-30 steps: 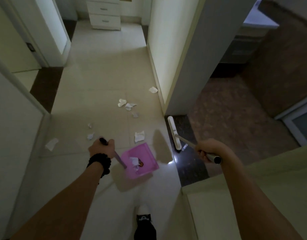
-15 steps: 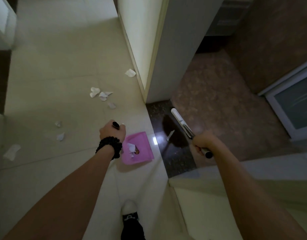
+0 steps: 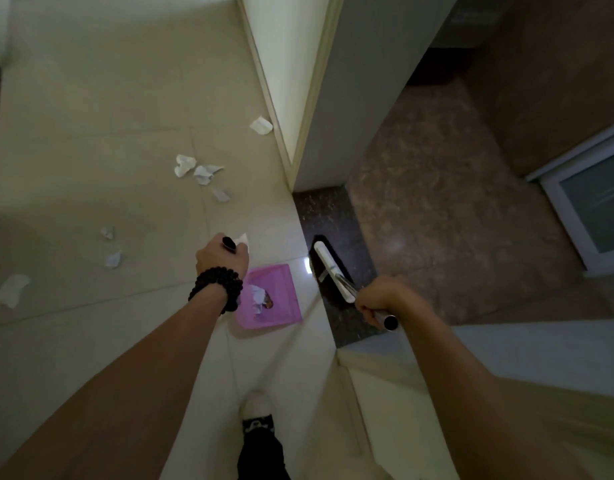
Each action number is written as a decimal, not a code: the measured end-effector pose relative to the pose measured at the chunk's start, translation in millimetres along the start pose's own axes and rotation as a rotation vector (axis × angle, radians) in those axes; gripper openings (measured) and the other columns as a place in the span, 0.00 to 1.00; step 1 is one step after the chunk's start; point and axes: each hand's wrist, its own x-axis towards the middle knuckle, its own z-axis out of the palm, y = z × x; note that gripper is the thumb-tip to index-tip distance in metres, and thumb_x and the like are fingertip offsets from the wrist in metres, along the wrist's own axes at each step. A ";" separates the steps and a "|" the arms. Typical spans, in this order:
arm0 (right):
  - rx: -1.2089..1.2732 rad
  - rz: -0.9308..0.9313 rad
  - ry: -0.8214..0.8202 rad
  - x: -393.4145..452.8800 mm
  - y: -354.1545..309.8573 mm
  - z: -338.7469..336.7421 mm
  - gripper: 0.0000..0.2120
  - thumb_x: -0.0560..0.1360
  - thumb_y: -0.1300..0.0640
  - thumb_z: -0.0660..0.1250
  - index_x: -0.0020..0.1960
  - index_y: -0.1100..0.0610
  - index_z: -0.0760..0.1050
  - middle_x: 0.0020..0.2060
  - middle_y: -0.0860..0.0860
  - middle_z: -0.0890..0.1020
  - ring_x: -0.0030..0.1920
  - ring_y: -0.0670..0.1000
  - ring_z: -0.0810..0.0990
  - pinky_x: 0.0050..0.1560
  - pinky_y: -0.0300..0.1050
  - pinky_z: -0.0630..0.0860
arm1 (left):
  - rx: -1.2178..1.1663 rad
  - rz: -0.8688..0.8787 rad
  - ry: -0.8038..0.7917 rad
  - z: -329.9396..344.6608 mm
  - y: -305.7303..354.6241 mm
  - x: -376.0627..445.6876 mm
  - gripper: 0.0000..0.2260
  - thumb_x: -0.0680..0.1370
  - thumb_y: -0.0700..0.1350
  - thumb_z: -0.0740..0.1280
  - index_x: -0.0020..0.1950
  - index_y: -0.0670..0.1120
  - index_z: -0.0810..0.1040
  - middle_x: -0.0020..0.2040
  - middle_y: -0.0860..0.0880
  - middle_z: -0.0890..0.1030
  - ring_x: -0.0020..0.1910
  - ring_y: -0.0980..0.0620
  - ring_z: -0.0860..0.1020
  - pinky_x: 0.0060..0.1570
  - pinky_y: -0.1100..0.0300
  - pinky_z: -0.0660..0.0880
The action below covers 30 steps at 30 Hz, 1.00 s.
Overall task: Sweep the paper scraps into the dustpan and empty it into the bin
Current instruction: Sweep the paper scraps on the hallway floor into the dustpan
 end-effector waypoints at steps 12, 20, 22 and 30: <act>0.062 0.036 -0.379 -85.4 -34.8 -16.1 0.05 0.78 0.64 0.56 0.44 0.62 0.68 0.20 0.50 0.69 0.16 0.43 0.66 0.17 0.32 0.65 | 0.058 -0.068 -0.055 -14.1 -20.6 -14.2 0.12 0.76 0.46 0.63 0.36 0.44 0.65 0.41 0.40 0.74 0.31 0.44 0.70 0.32 0.59 0.67; -0.039 -0.123 -0.264 -133.6 -39.1 -21.1 0.14 0.77 0.64 0.61 0.62 0.67 0.71 0.25 0.53 0.73 0.17 0.45 0.69 0.20 0.34 0.68 | -0.047 -0.295 0.096 -63.7 -64.1 -13.8 0.12 0.76 0.49 0.61 0.41 0.40 0.72 0.41 0.39 0.79 0.37 0.40 0.78 0.38 0.54 0.73; -0.056 -0.171 -0.212 -142.8 -45.5 -20.6 0.16 0.77 0.64 0.62 0.64 0.66 0.71 0.29 0.55 0.74 0.18 0.45 0.71 0.20 0.35 0.69 | -0.069 -0.329 0.106 -79.0 -76.1 -12.5 0.14 0.76 0.50 0.61 0.43 0.38 0.75 0.41 0.38 0.81 0.37 0.40 0.79 0.37 0.54 0.72; -0.032 -0.329 -0.020 -131.8 -77.9 16.3 0.10 0.74 0.59 0.70 0.53 0.63 0.78 0.30 0.55 0.78 0.22 0.46 0.75 0.25 0.38 0.74 | -0.195 -0.406 0.233 -137.7 -119.2 -6.1 0.18 0.70 0.53 0.60 0.42 0.38 0.75 0.39 0.37 0.84 0.39 0.38 0.83 0.46 0.45 0.82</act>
